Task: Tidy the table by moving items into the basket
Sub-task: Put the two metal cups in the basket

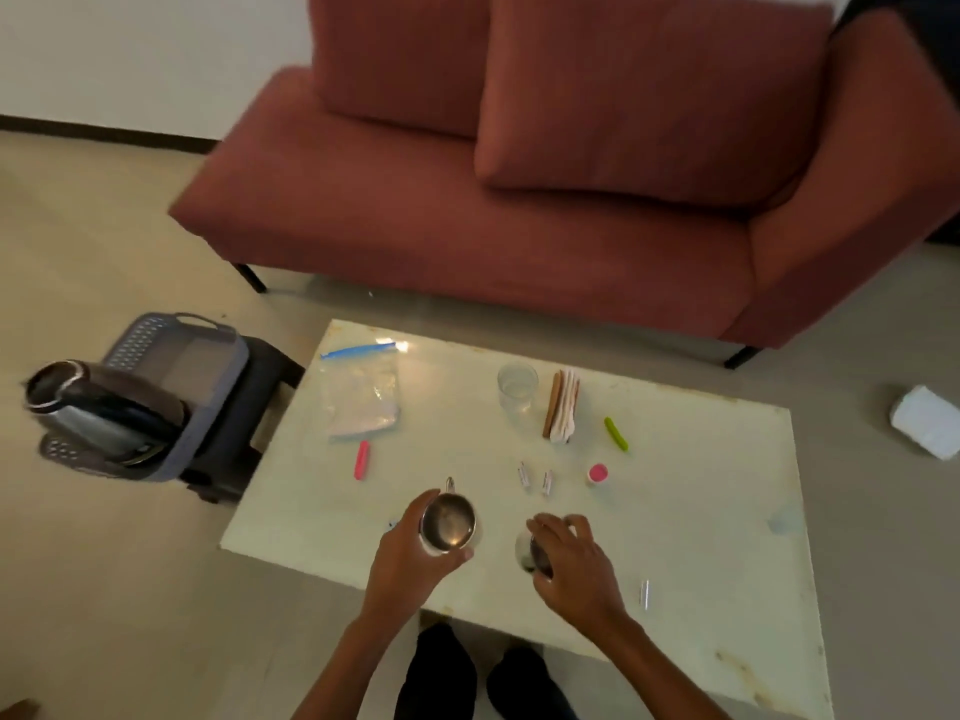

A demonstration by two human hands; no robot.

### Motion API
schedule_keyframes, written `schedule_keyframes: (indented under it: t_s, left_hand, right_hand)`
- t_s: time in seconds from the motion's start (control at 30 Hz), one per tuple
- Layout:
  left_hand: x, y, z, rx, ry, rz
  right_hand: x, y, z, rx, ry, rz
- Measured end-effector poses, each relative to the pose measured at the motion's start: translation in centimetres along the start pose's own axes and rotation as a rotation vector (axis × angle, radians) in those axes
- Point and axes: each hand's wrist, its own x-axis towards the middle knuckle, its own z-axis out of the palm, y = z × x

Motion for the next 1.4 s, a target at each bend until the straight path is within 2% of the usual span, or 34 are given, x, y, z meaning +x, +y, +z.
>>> schedule_keyframes:
  t_s: [0.07, 0.23, 0.47, 0.67, 0.97, 1.2, 1.4]
  left_hand:
    - [-1.3, 0.7, -1.8, 0.010, 0.034, -0.003]
    - [-4.4, 1.6, -5.7, 0.061, 0.086, -0.018]
    - [-7.6, -3.5, -11.8, 0.093, 0.194, -0.118]
    - [-9.6, -10.2, -19.4, 0.078, 0.258, -0.172]
    - [-10.2, -17.7, -29.8, 0.074, 0.286, -0.119]
    - [-6.6, -20.3, -36.2, 0.080, 0.249, -0.092]
    - [0.2, -22.3, -42.2, 0.101, 0.201, -0.022]
  right_hand:
    - [0.1, -2.1, -2.2, 0.022, -0.082, -0.089]
    - [0.9, -7.9, -4.5, 0.013, -0.085, -0.268]
    - [2.3, -17.3, -3.4, -0.083, -0.056, -0.502]
    - [3.9, -27.3, -0.4, -0.106, -0.072, -0.546]
    - [6.2, -40.5, 4.3, -0.091, -0.062, -0.612]
    - [10.9, -46.1, 6.6, -0.105, -0.053, -0.609]
    - [19.5, -48.7, 8.9, -0.048, 0.000, -0.492]
